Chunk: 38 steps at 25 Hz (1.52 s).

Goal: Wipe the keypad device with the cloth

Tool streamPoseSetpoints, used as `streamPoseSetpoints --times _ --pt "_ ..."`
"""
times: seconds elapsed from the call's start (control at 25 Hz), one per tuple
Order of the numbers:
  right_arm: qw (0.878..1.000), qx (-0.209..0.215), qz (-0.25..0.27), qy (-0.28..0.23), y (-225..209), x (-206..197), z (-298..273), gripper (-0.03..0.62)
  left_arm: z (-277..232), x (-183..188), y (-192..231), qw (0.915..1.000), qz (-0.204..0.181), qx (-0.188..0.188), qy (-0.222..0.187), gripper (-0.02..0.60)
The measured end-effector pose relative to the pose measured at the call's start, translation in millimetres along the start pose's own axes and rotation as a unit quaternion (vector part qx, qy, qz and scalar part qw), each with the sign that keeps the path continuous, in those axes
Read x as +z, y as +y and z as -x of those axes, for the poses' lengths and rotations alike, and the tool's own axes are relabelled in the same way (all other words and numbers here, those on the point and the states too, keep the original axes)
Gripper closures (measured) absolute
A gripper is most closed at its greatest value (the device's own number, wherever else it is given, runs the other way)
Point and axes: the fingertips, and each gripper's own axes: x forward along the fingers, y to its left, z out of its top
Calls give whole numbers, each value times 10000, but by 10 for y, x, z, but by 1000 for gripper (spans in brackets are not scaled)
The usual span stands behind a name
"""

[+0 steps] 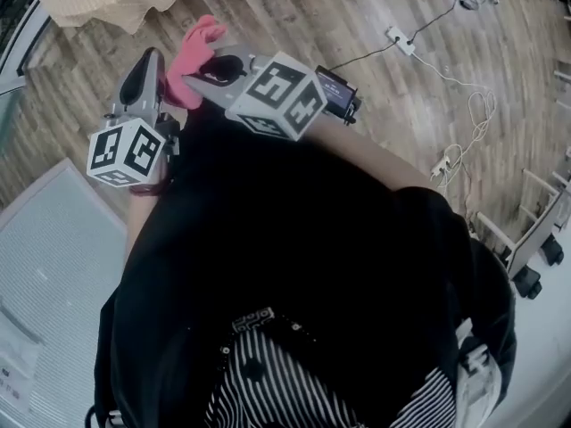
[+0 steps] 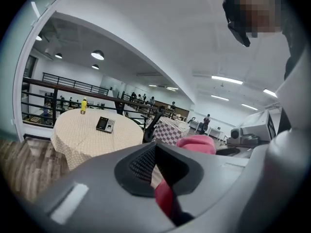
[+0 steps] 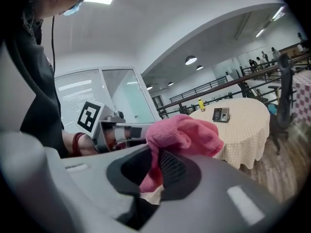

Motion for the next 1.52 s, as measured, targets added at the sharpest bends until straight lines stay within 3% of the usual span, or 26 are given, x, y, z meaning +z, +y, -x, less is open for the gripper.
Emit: streamPoseSetpoints --times 0.16,0.36,0.84,1.28,1.52 --pt "9995 -304 -36 -69 -238 37 90 551 -319 58 -119 9985 -139 -532 85 577" --pt "9980 -565 -67 -258 -593 231 20 551 -694 150 -78 9958 -113 -893 144 577" --pt "9956 -896 -234 -174 -1248 776 -599 551 -1355 585 556 9898 -128 -1362 401 577" --pt "9950 -959 -113 235 -1215 1187 -1980 551 -1237 940 1951 9880 199 -1474 406 577" --pt "9951 -890 73 415 -1170 1374 -2760 551 -1153 1076 2839 9899 194 -1367 312 577"
